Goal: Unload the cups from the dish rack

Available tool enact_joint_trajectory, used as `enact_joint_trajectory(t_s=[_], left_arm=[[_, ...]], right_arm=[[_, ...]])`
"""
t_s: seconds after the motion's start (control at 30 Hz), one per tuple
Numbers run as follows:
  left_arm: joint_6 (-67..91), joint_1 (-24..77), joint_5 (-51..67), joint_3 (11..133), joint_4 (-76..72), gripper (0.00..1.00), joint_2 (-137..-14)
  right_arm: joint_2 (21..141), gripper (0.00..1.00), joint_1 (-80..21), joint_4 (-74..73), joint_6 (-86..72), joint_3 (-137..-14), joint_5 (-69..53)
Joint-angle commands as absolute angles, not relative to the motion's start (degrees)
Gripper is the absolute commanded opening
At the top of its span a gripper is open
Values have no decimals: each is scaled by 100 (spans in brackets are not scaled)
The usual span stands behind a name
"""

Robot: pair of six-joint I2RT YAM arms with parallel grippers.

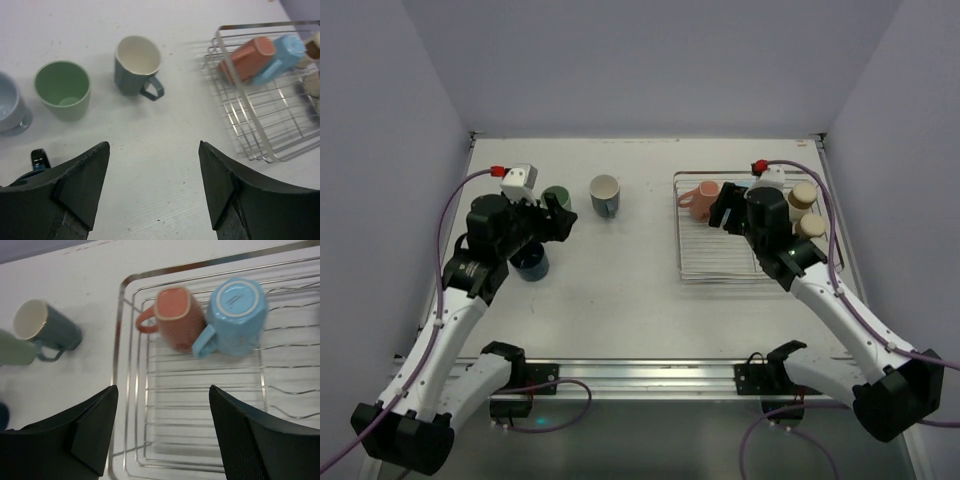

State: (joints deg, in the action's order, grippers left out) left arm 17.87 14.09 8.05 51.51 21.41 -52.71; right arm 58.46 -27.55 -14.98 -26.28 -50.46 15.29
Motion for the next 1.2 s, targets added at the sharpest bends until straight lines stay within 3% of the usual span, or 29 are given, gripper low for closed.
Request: enact_joint_trajectory(t_s=[0.0, 0.17, 0.4, 0.9, 1.07, 1.17], left_arm=[[1750, 1441, 2135, 4641, 1416, 76, -4826], [1494, 1441, 2136, 4150, 1363, 77, -4281], [1503, 1441, 2364, 4157, 1310, 78, -4236], [1503, 1450, 2496, 4131, 1309, 78, -4263], [1512, 1459, 2496, 4131, 1283, 78, -4333], [1547, 1459, 2584, 4131, 1248, 78, -4359]], right_arm=[[6441, 75, -2444, -1828, -2102, -5633, 2434], [7538, 74, -1909, -2056, -1697, -6283, 2286], [8638, 83, -1661, -2180, -1494, -6899, 2303], [9879, 87, -1459, -2101, -1398, -7646, 2435], [9976, 76, -1433, -2083, -1389, -7690, 2382], [9818, 52, -1433, -1961, -1380, -7603, 2452]])
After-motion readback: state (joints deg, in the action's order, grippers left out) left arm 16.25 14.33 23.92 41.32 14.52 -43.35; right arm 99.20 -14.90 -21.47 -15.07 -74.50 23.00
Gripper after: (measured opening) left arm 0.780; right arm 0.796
